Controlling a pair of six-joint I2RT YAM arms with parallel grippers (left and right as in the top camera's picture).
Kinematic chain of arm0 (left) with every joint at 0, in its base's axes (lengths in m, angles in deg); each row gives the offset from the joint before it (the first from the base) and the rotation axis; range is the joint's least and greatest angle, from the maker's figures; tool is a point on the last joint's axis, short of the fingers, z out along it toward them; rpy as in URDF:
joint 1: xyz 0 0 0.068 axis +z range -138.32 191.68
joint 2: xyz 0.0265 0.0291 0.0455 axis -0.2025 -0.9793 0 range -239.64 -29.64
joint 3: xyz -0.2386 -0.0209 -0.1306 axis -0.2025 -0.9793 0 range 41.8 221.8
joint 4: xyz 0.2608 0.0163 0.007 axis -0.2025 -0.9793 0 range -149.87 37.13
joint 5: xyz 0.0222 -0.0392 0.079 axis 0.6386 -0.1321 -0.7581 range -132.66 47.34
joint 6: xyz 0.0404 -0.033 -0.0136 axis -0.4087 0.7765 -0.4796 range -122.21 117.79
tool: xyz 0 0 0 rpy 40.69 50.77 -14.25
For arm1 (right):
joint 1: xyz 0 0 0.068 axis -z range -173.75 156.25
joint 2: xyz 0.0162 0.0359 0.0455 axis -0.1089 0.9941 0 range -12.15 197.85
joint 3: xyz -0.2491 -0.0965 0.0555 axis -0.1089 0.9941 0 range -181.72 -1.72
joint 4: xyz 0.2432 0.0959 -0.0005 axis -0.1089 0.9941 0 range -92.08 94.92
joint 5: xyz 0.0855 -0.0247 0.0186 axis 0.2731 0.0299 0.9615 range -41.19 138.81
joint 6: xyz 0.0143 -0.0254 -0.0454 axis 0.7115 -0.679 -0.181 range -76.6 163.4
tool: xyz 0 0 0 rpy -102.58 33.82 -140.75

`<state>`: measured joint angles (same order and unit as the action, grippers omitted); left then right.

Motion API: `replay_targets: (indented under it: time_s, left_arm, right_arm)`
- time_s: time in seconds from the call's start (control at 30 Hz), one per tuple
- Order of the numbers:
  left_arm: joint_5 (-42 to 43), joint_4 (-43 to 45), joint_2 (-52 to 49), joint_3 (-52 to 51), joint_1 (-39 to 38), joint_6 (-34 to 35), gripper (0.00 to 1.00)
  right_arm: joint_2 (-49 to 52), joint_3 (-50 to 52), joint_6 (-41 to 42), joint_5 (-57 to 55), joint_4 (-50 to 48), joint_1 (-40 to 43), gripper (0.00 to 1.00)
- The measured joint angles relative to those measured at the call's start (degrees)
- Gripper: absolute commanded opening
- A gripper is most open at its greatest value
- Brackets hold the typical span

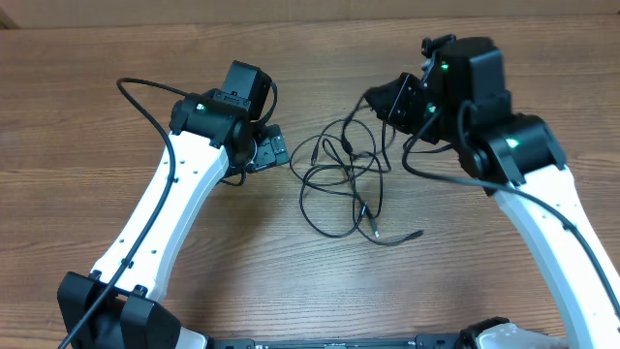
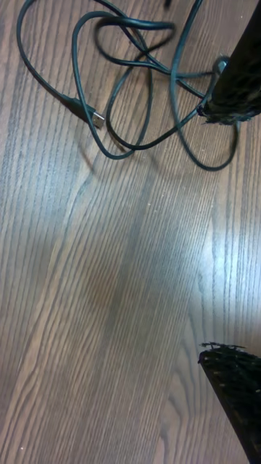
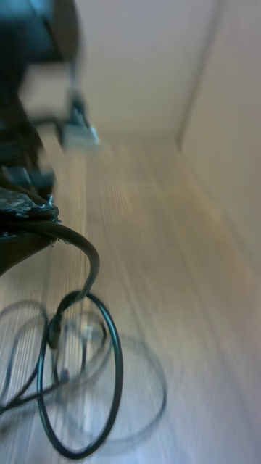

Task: Untangle cables

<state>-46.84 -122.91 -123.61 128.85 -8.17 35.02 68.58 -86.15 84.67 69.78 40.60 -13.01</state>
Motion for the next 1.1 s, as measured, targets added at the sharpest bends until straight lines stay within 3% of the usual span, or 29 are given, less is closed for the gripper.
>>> replay_targets:
  time_s: [0.13,0.37,0.67,0.87,1.1]
  left_arm:
    - [6.4,2.7,0.0,0.0,0.0,-4.2,1.0]
    - [26.2,7.9,0.0,0.0,0.0,-16.6,1.0]
    - [38.2,11.1,0.0,0.0,0.0,-24.2,0.99]
    - [37.9,16.2,0.0,0.0,0.0,-21.0,0.93]
    - [22.9,17.7,0.0,0.0,0.0,-8.2,0.87]
  right_arm:
    - [-4.0,0.0,-0.4,8.0,-4.5,0.0,0.04]
    - [-6.8,0.0,-0.8,13.7,-3.5,0.0,0.04]
    - [-6.7,0.0,0.5,14.9,-3.7,0.0,0.04]
    - [-6.7,0.0,3.7,17.3,-4.1,0.0,0.04]
    - [-6.7,0.0,6.6,21.9,-4.5,0.0,0.04]
